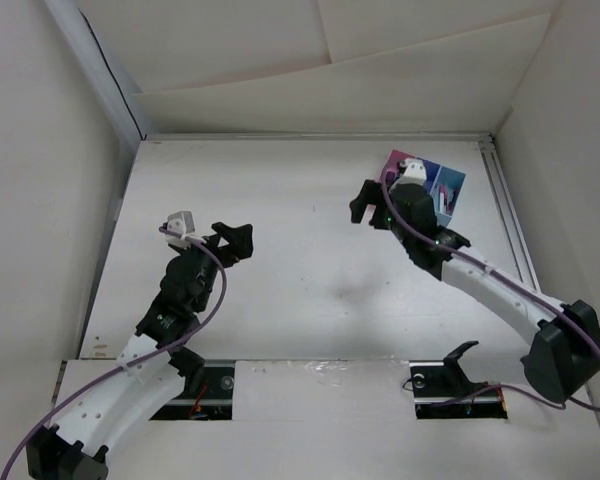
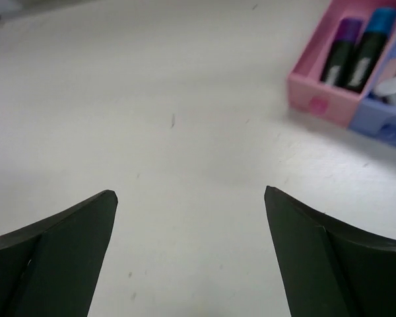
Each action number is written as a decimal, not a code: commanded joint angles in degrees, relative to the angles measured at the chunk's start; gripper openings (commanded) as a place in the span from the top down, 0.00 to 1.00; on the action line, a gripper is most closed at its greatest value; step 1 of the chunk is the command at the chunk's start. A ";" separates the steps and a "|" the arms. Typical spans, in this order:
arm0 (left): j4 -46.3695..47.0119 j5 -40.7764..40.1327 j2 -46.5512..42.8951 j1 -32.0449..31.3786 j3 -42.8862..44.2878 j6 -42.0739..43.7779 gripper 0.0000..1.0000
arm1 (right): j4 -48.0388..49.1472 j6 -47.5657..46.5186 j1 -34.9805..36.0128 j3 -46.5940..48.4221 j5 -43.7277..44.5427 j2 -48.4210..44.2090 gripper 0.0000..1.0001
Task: Sort the stationery into containers
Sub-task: Reset both arms
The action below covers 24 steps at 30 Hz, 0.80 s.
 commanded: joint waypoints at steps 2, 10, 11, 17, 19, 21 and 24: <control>-0.47 -2.33 0.88 0.27 1.54 -2.56 0.00 | 1.14 -0.82 9.27 -5.34 -2.16 -5.44 0.00; -7.44 -3.76 -0.69 -0.26 3.05 -5.74 0.00 | -1.05 3.40 23.80 -15.71 2.75 -9.84 0.00; -6.55 -2.53 -1.65 -0.26 1.47 -5.74 0.00 | -1.06 3.93 24.60 -15.72 2.76 -10.63 0.00; -5.22 4.77 -5.88 -0.26 1.45 -5.21 0.00 | -5.88 6.04 30.31 -12.75 8.55 -11.16 0.00; -4.44 7.13 -5.88 -0.26 1.46 -5.21 0.00 | -8.78 6.57 31.89 -11.16 10.74 -10.55 0.00; -2.16 9.25 -6.41 -0.26 0.93 -5.74 0.00 | -11.50 7.09 33.21 -7.83 12.85 -9.15 0.00; -0.30 11.81 -8.77 -0.26 -1.27 -6.43 0.00 | -16.96 7.09 34.36 -2.73 14.80 -7.47 0.00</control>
